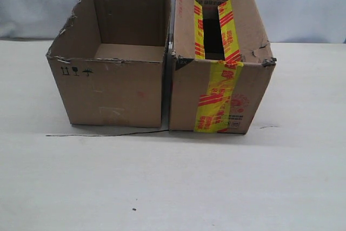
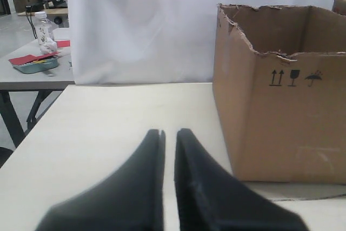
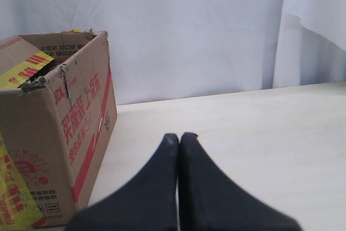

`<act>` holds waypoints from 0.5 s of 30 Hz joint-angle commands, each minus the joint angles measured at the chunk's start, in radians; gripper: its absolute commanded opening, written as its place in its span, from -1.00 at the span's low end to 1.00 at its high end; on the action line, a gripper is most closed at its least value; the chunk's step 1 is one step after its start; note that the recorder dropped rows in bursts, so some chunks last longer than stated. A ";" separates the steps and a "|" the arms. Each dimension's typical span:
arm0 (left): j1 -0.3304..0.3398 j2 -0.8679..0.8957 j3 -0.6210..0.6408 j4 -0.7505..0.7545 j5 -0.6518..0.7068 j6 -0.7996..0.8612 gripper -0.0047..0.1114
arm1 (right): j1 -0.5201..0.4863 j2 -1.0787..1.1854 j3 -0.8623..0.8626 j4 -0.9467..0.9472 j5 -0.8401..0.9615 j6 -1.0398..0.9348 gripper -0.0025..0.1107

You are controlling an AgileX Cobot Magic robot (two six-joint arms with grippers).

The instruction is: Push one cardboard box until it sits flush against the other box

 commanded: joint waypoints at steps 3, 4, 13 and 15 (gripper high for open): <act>0.004 -0.003 0.003 -0.008 -0.012 -0.002 -0.92 | -0.008 -0.003 0.005 0.000 -0.014 0.004 -0.96; 0.004 -0.003 0.003 -0.008 -0.012 -0.002 -0.92 | -0.008 -0.003 0.005 0.000 -0.014 0.004 -0.96; 0.004 -0.003 0.003 -0.008 -0.012 -0.002 -0.92 | -0.008 -0.003 0.005 0.000 -0.014 0.004 -0.96; 0.004 -0.003 0.003 -0.008 -0.012 -0.002 -0.92 | -0.008 -0.003 0.005 0.000 -0.014 0.004 -0.96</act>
